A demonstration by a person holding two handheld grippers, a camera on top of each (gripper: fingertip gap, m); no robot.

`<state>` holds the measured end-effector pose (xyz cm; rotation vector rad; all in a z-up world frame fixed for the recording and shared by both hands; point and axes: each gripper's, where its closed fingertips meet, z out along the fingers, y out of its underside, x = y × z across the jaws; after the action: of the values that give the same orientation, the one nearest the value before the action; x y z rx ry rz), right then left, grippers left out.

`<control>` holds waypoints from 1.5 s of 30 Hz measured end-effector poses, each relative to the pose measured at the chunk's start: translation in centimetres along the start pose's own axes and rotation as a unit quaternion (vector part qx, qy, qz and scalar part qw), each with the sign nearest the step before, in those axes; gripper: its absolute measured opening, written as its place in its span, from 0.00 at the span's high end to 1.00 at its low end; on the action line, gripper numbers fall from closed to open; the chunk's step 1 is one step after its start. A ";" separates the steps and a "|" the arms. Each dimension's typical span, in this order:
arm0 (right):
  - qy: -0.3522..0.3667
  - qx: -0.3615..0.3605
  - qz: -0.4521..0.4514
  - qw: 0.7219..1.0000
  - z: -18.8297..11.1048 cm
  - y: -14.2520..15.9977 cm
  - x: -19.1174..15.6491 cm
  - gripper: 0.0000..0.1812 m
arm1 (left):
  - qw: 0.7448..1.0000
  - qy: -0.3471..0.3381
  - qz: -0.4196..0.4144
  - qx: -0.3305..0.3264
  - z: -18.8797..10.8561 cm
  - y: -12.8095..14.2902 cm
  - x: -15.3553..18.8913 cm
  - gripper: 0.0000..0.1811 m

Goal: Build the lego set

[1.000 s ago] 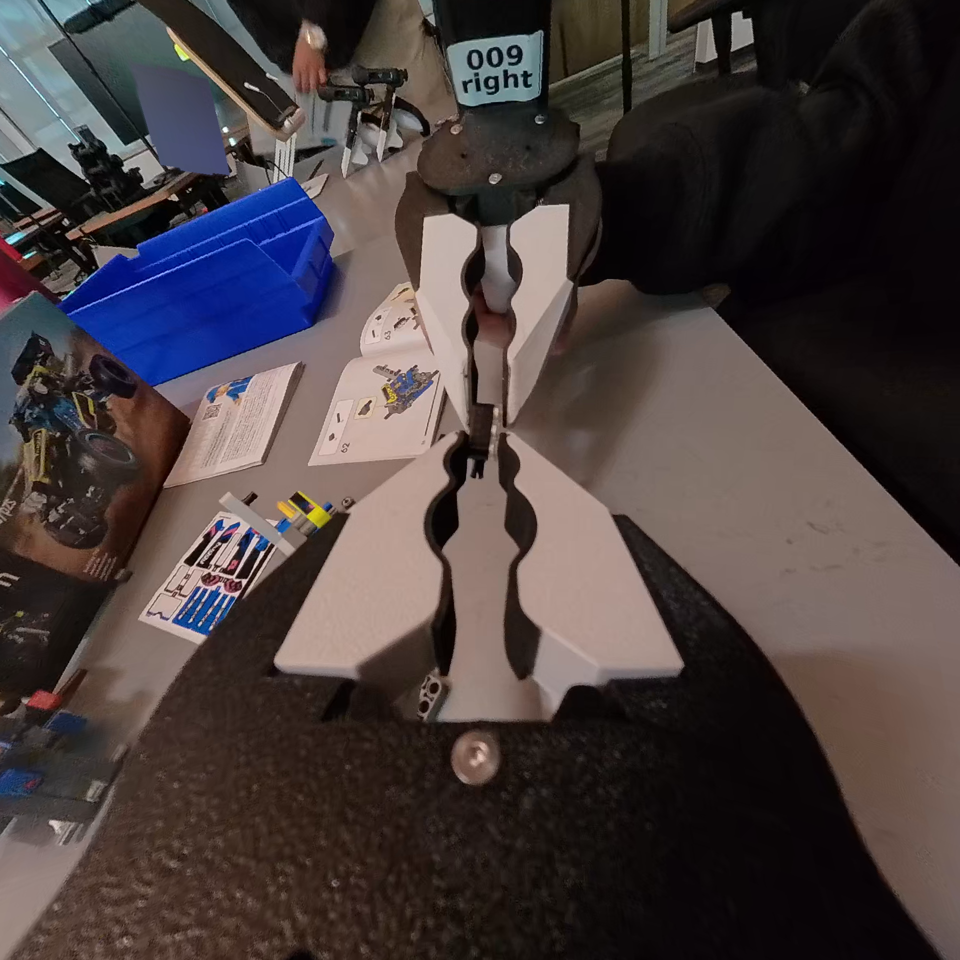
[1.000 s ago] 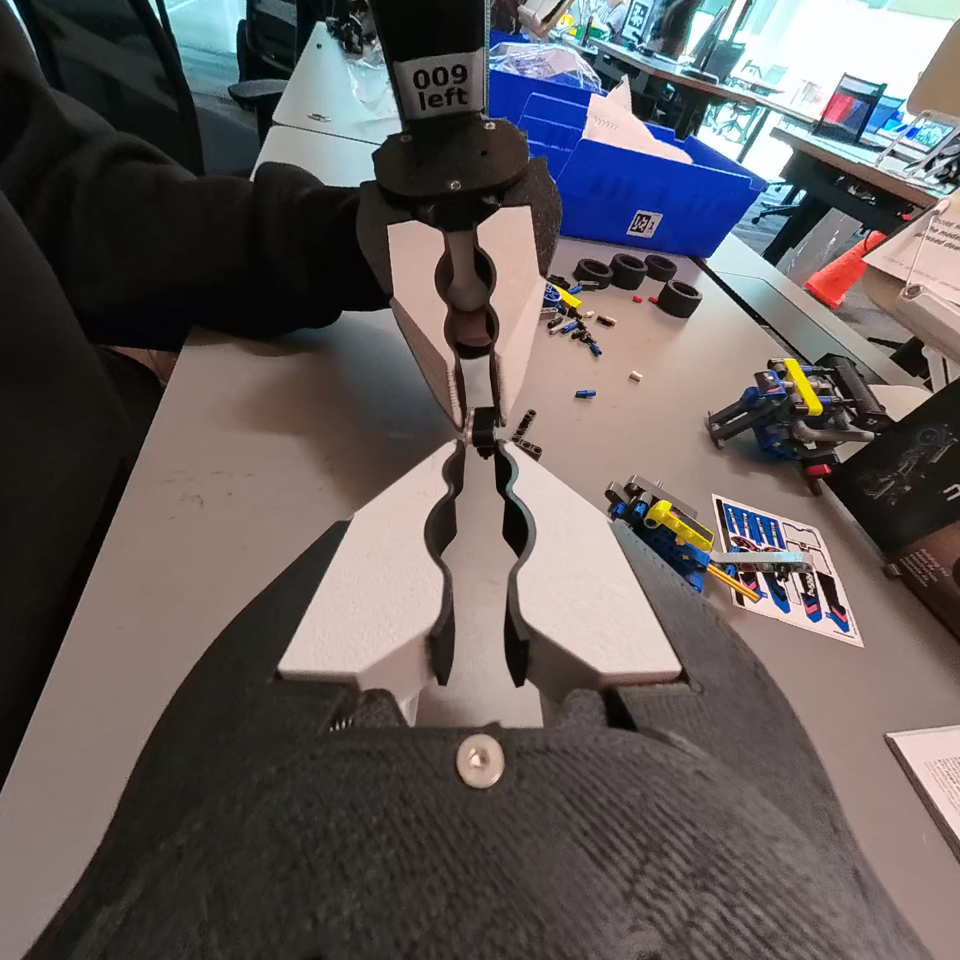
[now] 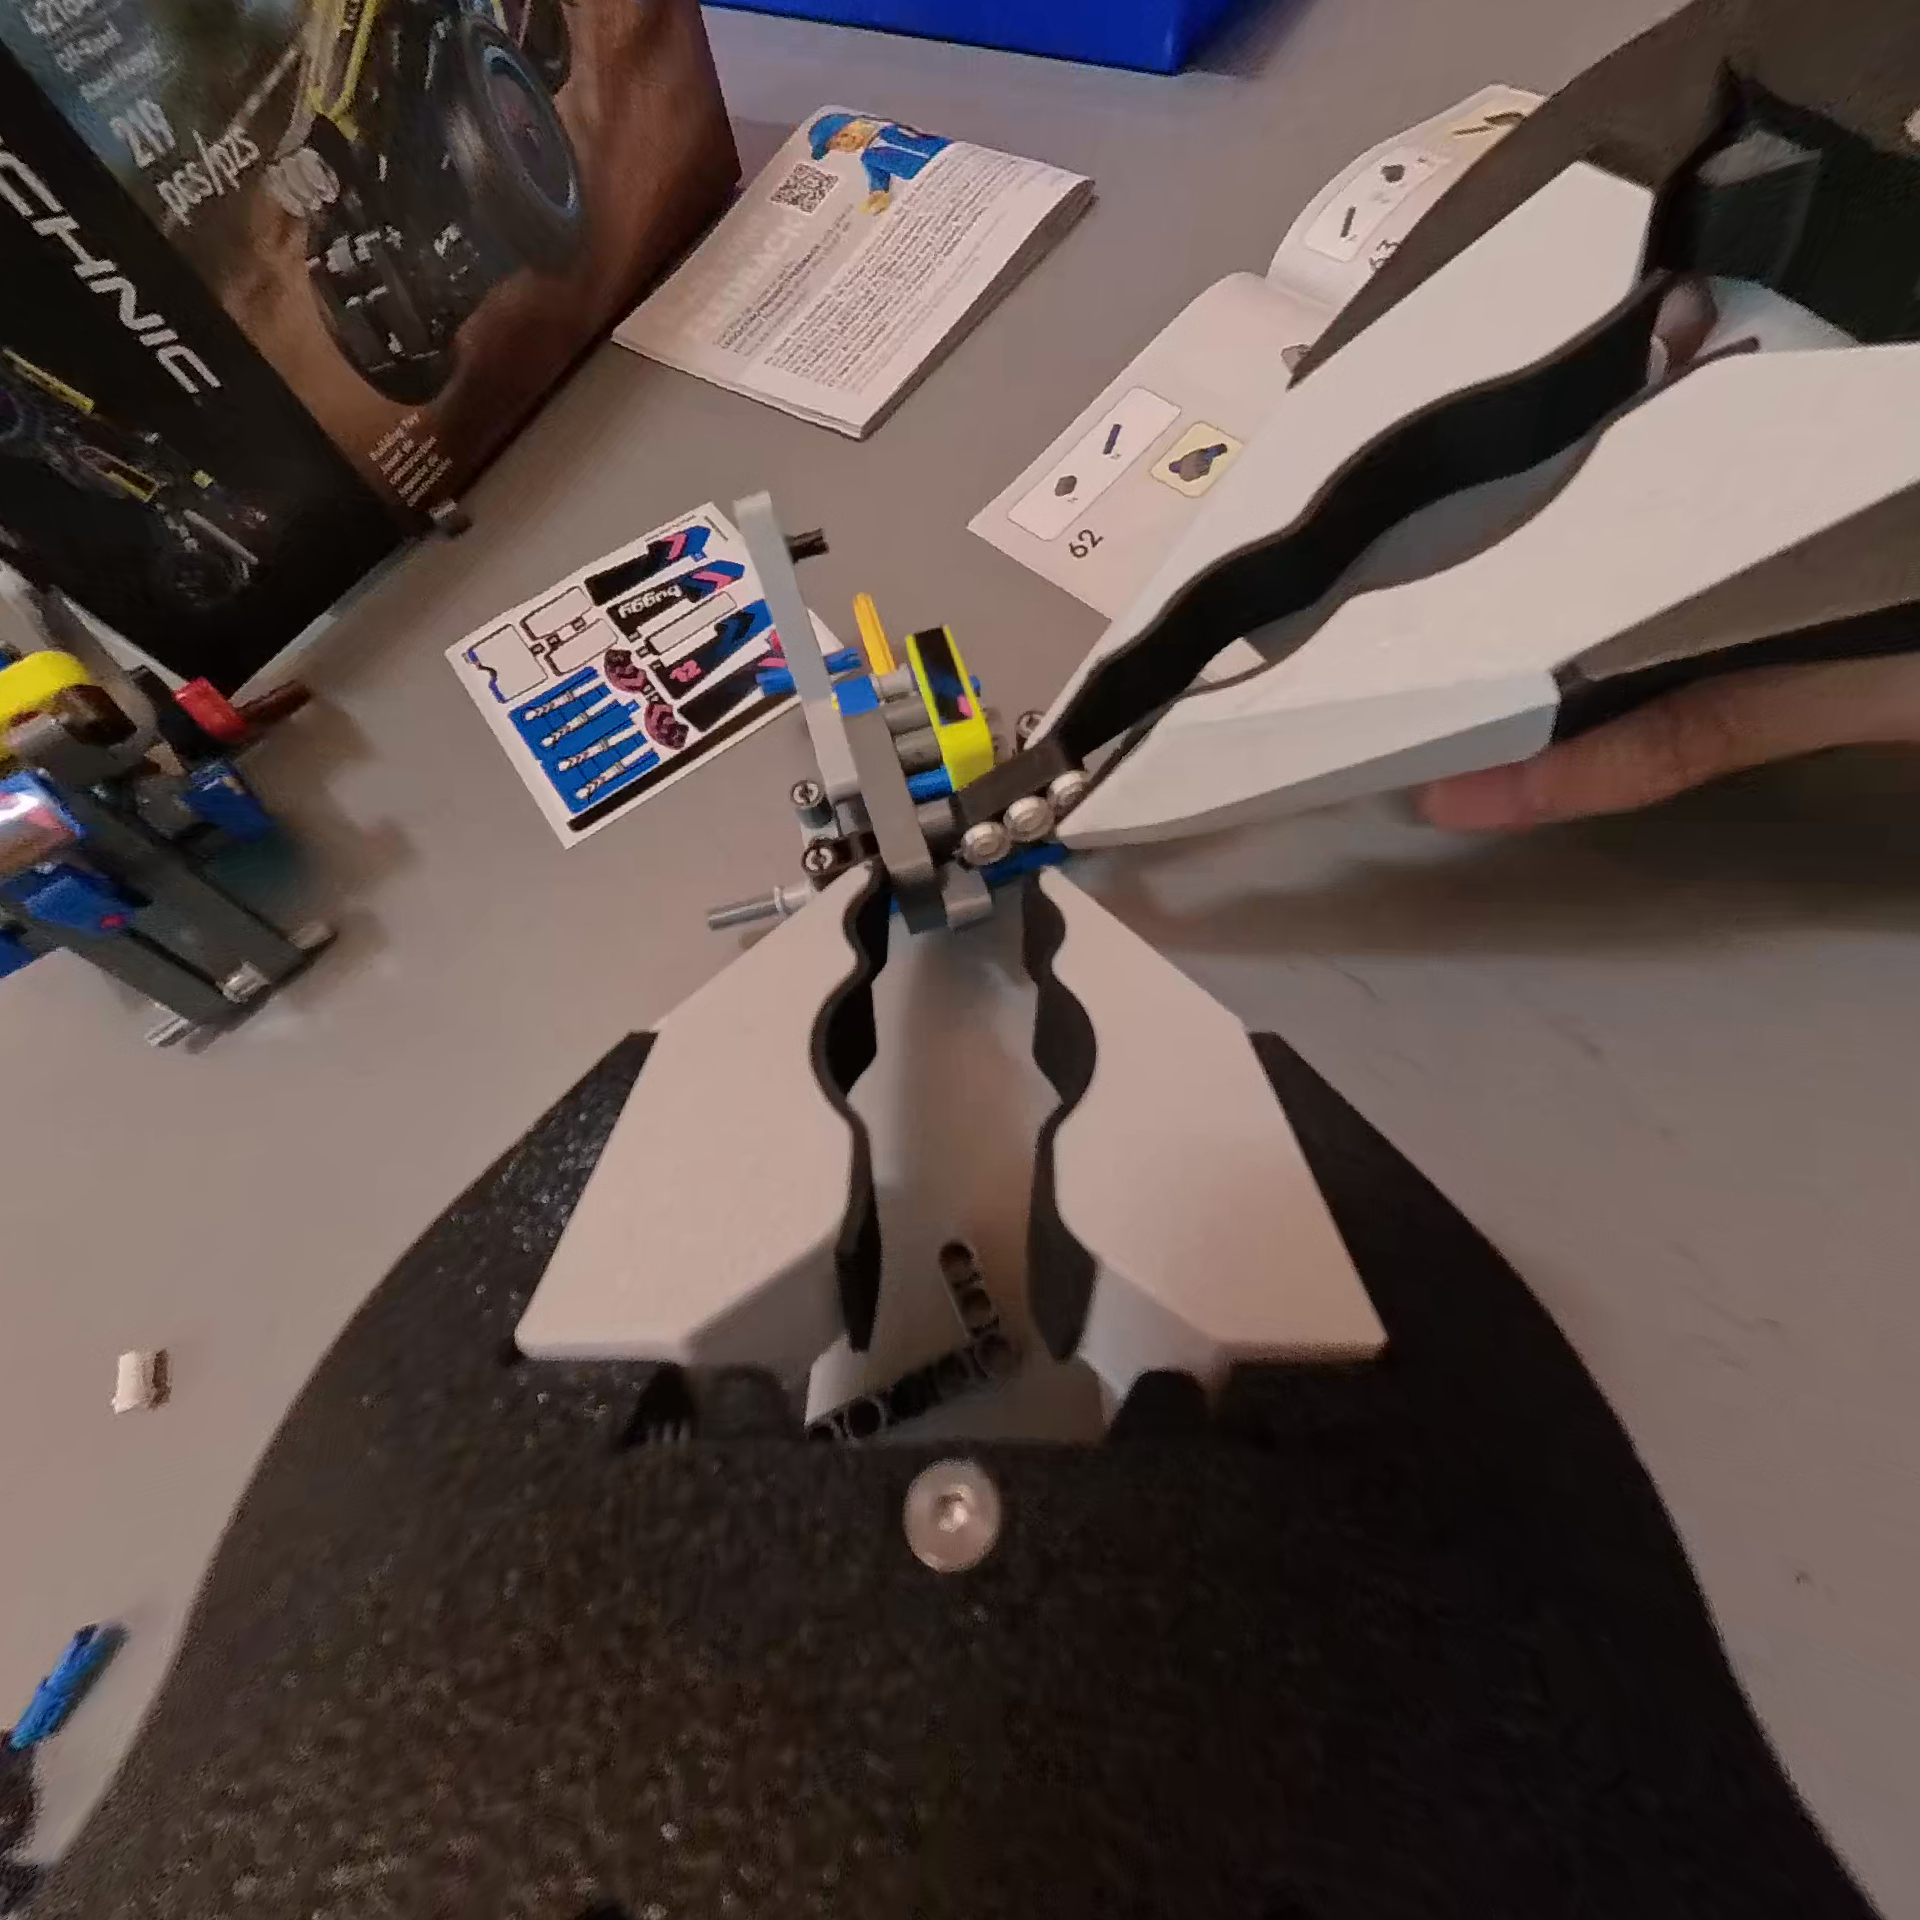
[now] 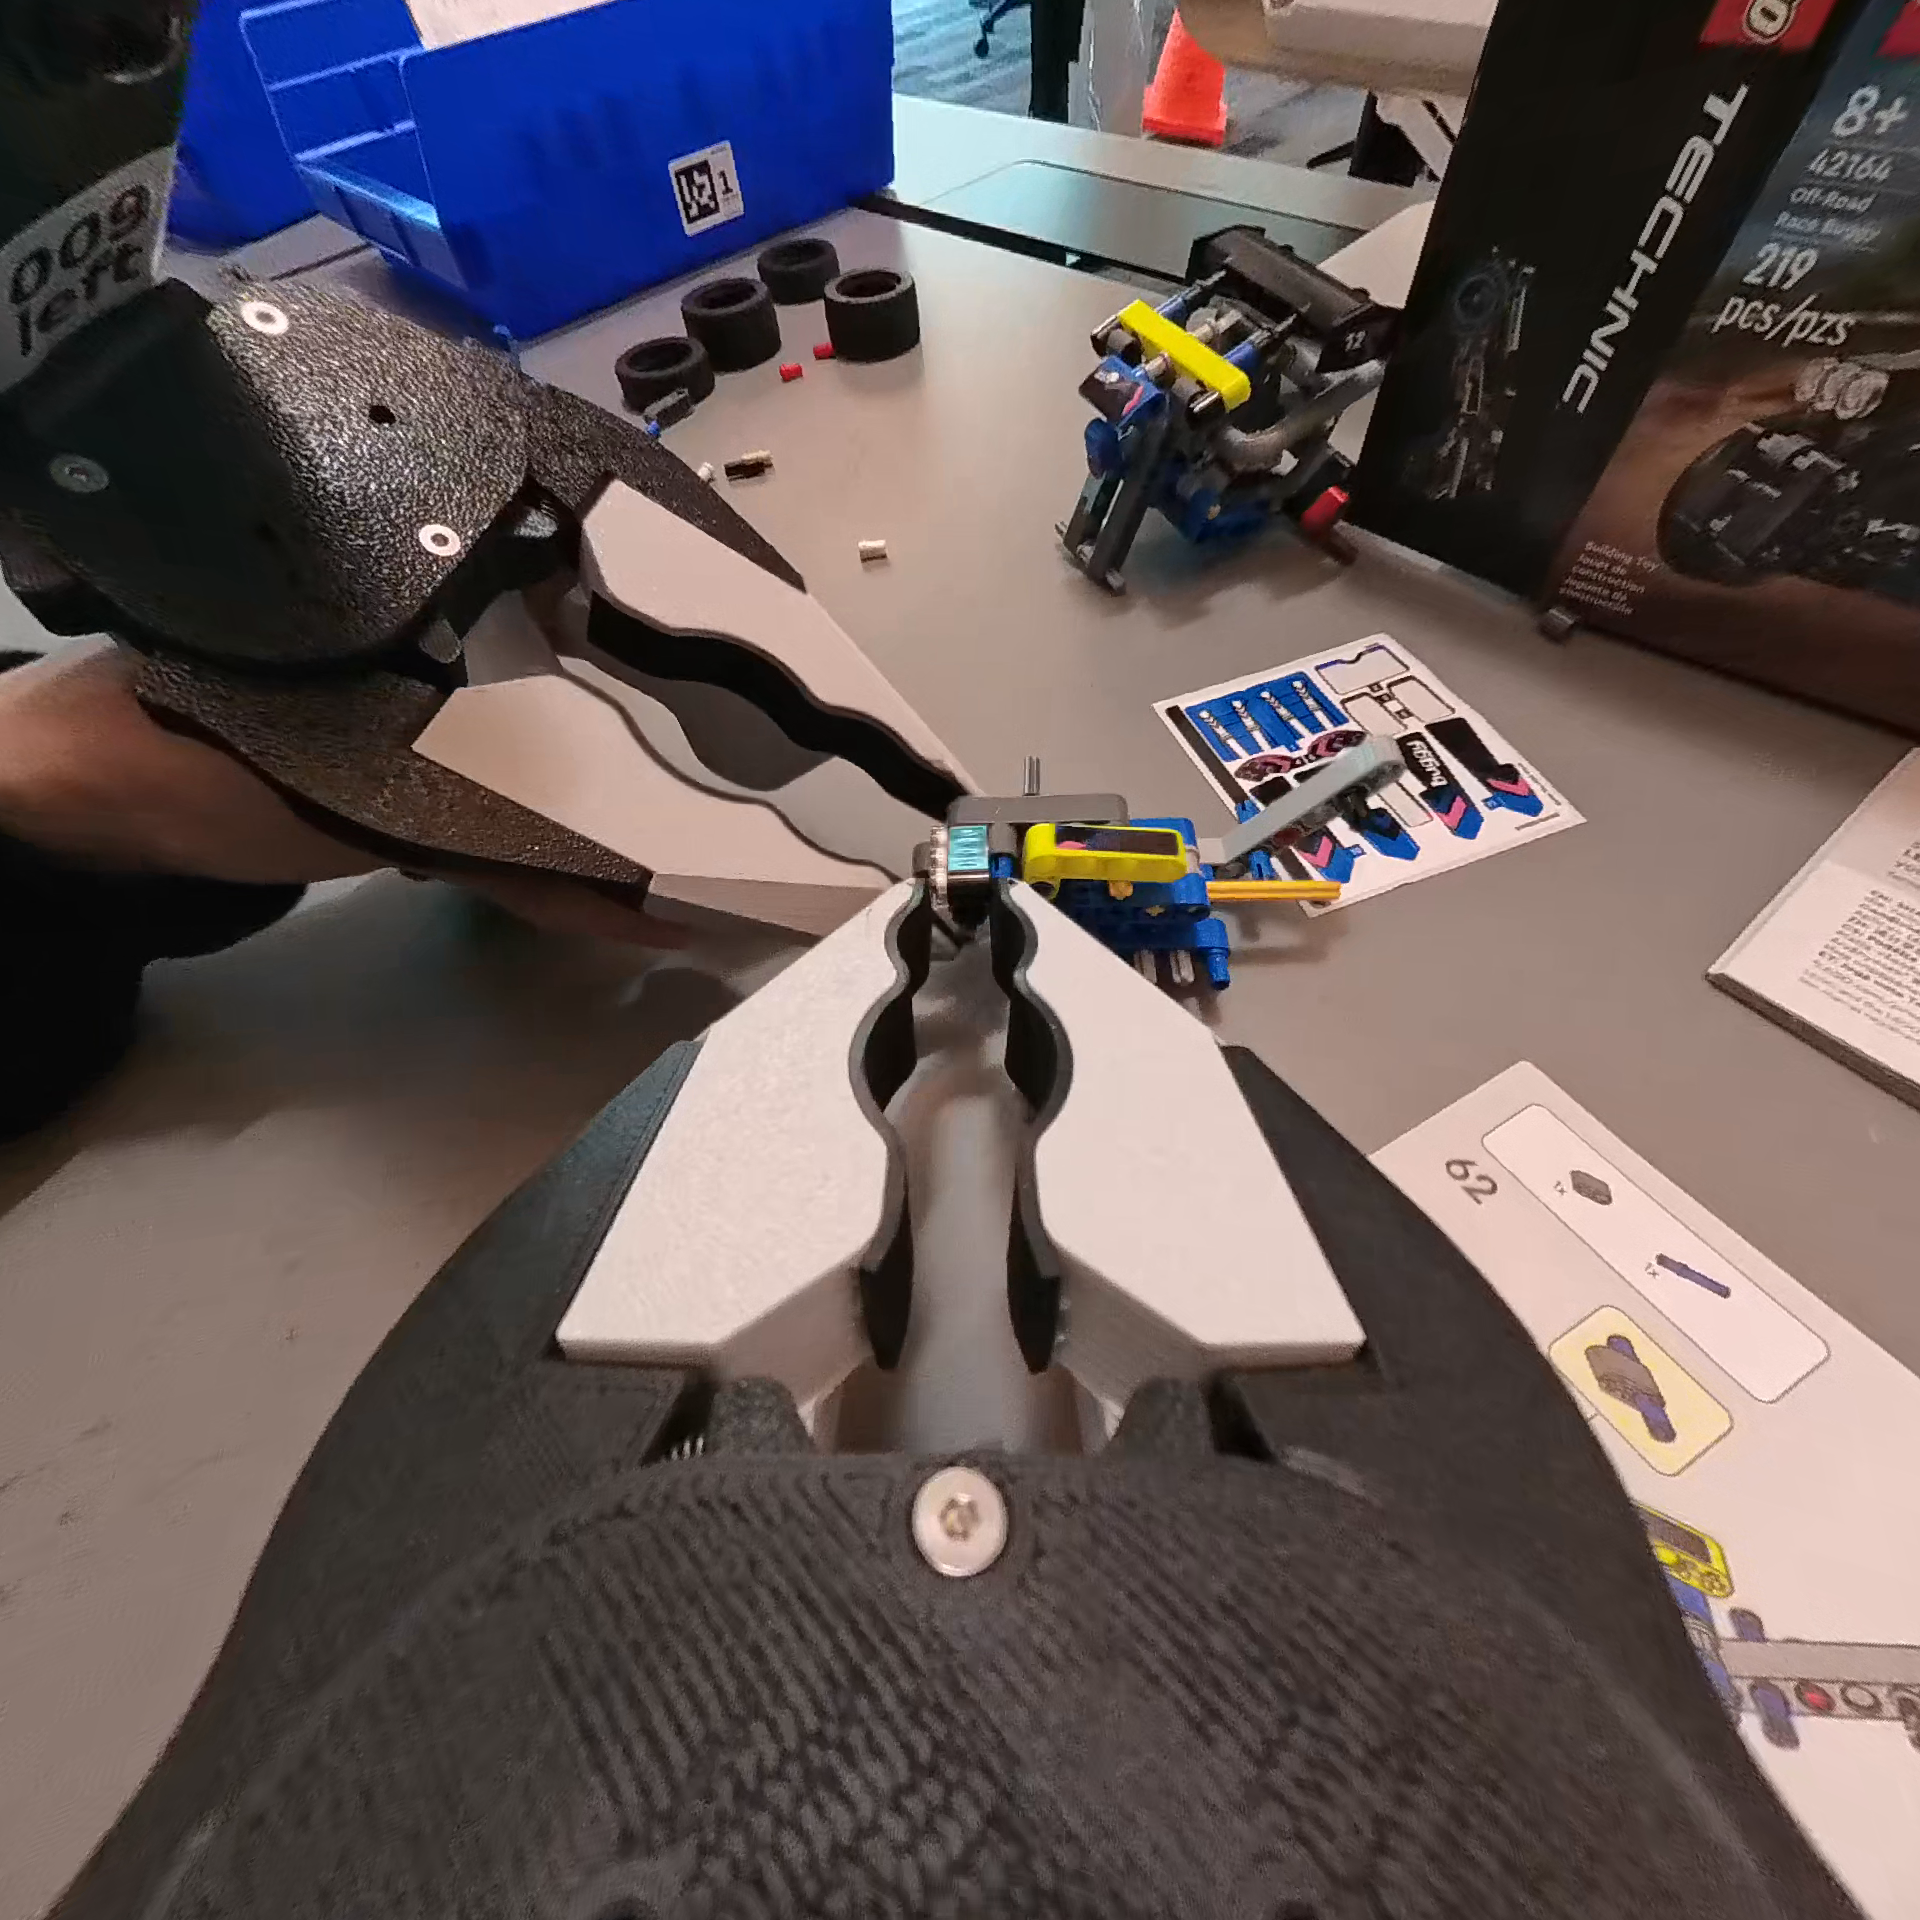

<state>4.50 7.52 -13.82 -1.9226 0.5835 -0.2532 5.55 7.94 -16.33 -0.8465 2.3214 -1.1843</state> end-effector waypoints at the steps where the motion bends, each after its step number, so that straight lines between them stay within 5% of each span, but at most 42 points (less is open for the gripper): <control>1: -0.001 -0.004 0.003 1.000 0.1 0.1 0.1 0.95 | 1.000 -0.001 -0.005 -0.001 0.1 0.0 -0.1 0.88; 36: 0.013 -0.131 -0.069 0.989 0.9 1.7 0.5 0.95 | 0.999 -0.022 0.035 -0.006 0.4 0.1 -0.6 0.88; 45: 0.044 -0.108 -0.100 0.988 1.2 1.7 0.6 0.95 | 0.998 -0.031 0.045 -0.008 0.3 0.2 -0.7 0.89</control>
<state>5.08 7.59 -15.85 -2.1917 0.4917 -0.4194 6.20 8.33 -16.66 -0.7635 2.2967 -1.0891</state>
